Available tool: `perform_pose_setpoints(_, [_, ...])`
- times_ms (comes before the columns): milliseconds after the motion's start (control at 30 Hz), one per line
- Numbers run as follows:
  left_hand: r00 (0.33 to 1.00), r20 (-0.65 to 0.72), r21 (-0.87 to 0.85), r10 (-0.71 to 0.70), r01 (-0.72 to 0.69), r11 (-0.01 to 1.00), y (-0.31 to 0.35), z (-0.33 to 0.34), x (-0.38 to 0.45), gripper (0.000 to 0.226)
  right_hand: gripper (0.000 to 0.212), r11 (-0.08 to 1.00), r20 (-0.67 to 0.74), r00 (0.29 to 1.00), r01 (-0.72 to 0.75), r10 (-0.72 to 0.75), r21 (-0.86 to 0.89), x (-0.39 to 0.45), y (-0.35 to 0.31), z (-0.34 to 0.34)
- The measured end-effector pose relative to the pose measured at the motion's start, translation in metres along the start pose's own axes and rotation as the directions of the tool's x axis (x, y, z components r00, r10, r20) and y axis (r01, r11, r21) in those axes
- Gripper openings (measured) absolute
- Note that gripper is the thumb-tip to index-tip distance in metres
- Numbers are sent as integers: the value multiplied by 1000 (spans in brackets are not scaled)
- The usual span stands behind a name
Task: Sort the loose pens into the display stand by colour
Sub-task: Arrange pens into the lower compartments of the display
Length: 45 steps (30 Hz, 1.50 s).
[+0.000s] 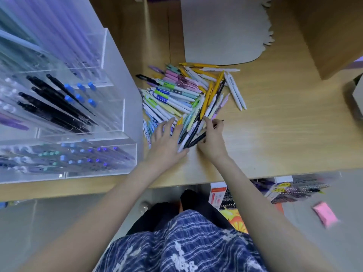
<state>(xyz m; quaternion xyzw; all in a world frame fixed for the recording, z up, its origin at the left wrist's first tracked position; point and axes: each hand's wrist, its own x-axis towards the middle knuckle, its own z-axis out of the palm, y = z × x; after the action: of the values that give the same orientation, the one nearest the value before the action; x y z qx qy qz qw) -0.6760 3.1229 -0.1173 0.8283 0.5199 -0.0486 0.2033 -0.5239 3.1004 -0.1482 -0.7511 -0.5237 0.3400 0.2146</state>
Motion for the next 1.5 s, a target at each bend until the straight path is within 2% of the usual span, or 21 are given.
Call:
perform_pose_setpoints(100, [998,54,28,13,-14,999,7,14,5,80,71,993,26,995,96,-95,-62,8,9,-17])
perform_pose_setpoints(167, [998,65,41,8,-11,999,9,20,13,85,63,988,-23,993,117,-119,-97,21,21,-39])
perform_pose_setpoints(233, [998,67,54,-5,1,999,9,23,22,89,55,984,-127,987,73,-94,-162,45,36,-63])
perform_pose_setpoints(300, [997,76,87,-16,10,996,12,25,28,90,55,972,-174,984,-6,-36,-234,78,47,-82])
perform_pose_setpoints(433, [997,71,127,-26,17,992,16,28,31,88,56,960,-56,998,-37,22,-277,133,44,-94])
perform_pose_setpoints(533, [998,56,150,-37,28,988,17,27,31,90,50,932,-8,998,56,-63,-359,139,36,-83])
perform_pose_setpoints(600, [999,47,157,-20,12,987,21,27,33,92,52,949,-40,990,117,-134,-291,129,35,-73])
perform_pose_setpoints(700, [992,-38,236,121,-108,966,34,35,36,97,52,984,-64,985,156,-162,-88,108,35,-68])
perform_pose_setpoints(767, [979,-102,252,179,-149,956,42,42,39,98,50,991,-98,987,130,-126,33,98,42,-74])
perform_pose_setpoints(900, [938,-168,199,302,-268,943,59,50,46,91,56,970,-191,980,-5,54,244,80,62,-102])
perform_pose_setpoints(967, [953,-136,158,271,-250,955,67,51,50,90,52,967,-199,972,-76,126,241,67,73,-115])
perform_pose_setpoints(1033, [976,-87,143,201,-187,972,76,49,55,87,37,972,-180,971,-123,160,200,53,87,-119])
perform_pose_setpoints(1167, [991,-67,269,112,-90,959,91,41,72,85,9,991,-130,983,-128,132,40,38,104,-115])
perform_pose_setpoints(1267, [997,-70,352,39,-12,936,98,34,80,65,17,992,-160,980,-104,114,69,44,101,-116])
perform_pose_setpoints(1333, [1000,-4,411,-10,11,912,99,34,82,51,15,996,-163,983,-70,79,61,53,95,-118])
perform_pose_setpoints(1400, [999,52,360,1,-20,933,96,39,82,48,17,999,-142,989,-38,41,23,64,87,-117])
perform_pose_setpoints(1500, [998,52,218,-18,6,976,89,25,79,43,24,1000,-105,995,1,-1,2,90,74,-119])
